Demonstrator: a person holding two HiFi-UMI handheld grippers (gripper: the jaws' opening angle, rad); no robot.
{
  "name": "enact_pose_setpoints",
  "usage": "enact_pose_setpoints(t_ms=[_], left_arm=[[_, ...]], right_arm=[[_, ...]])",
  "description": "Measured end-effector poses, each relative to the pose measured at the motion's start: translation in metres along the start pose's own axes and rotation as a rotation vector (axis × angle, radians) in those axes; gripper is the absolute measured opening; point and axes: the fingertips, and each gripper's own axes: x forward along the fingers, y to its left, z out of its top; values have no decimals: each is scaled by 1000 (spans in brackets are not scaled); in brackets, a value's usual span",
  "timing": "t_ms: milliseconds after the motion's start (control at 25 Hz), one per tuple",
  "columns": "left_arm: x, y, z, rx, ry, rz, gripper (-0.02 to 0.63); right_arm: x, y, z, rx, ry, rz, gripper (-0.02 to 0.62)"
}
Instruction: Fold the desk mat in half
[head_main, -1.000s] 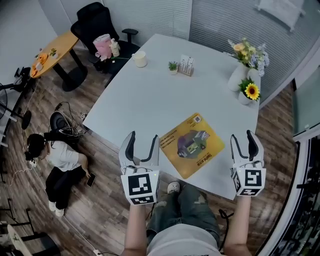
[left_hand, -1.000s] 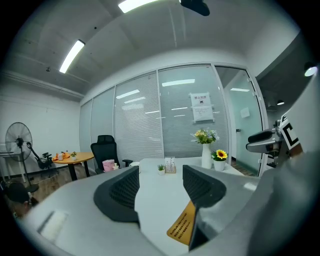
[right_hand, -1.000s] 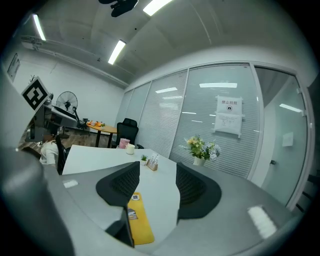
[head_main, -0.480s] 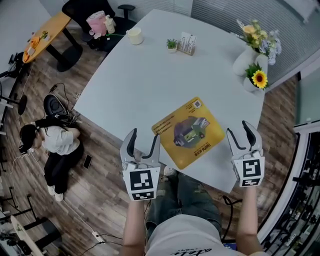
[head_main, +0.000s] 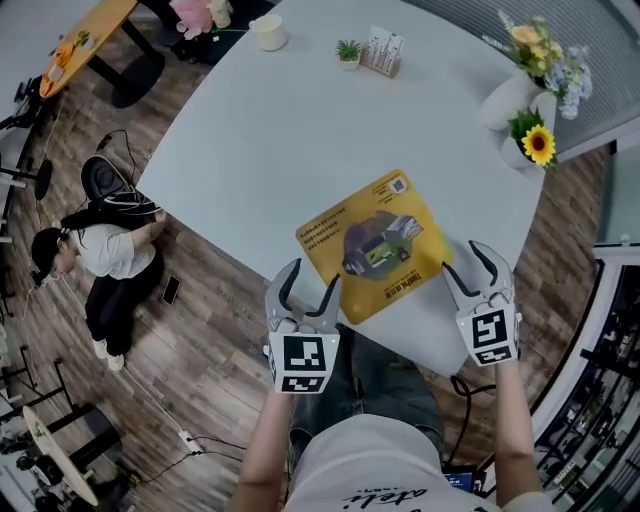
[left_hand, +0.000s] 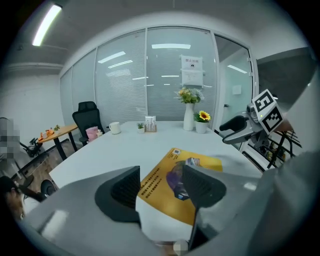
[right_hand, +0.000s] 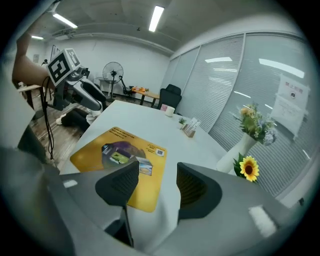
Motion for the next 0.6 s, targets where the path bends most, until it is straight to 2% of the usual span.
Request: enact_pose_setpoints(t_ms=[400, 600], left_arm=[[23, -59, -49, 77, 174, -145, 269], [28, -81, -71, 125, 256, -229, 279]], right_arm=[[28, 15, -37, -142, 99, 158, 264], [40, 28, -52, -256, 139, 257, 261]])
